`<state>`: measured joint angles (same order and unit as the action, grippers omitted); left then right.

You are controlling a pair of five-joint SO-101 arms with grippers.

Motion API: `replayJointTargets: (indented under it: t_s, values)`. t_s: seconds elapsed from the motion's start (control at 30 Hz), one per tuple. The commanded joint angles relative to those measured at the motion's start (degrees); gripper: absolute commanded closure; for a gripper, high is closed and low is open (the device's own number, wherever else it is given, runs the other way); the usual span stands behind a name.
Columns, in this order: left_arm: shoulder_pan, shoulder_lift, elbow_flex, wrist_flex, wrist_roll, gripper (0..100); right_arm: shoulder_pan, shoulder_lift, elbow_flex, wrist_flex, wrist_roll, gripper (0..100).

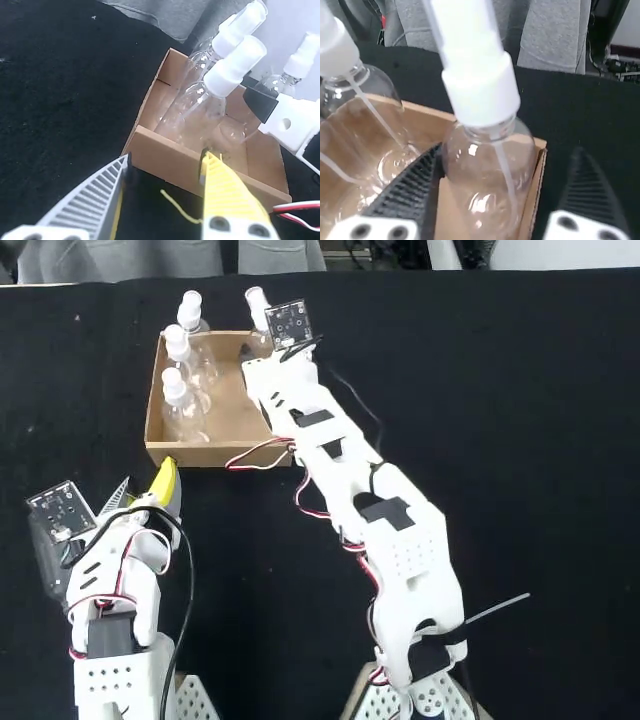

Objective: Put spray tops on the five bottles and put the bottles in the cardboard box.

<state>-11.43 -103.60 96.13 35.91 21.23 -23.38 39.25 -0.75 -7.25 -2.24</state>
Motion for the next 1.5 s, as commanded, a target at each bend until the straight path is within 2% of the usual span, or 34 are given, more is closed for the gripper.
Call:
replayJointTargets:
  t_s: [0.0, 0.4, 1.27, 1.47]
  values:
    - [-0.57, -0.70, 1.27, 0.26, -0.53, 78, -0.26, -1.63, -3.74, 5.36, -0.18, 61.6]
    - [-0.66, -0.70, 1.27, 0.26, -0.53, 78, -0.35, -2.42, -3.56, 5.80, -0.18, 62.7]
    - [-0.66, -0.70, 1.27, 0.26, -0.53, 78, -1.85, -27.47, 20.70, 5.89, -0.26, 62.6]
    - [-0.66, -0.70, 1.27, 0.26, -0.53, 78, -2.11, -32.92, 28.09, 5.89, 5.98, 62.7]
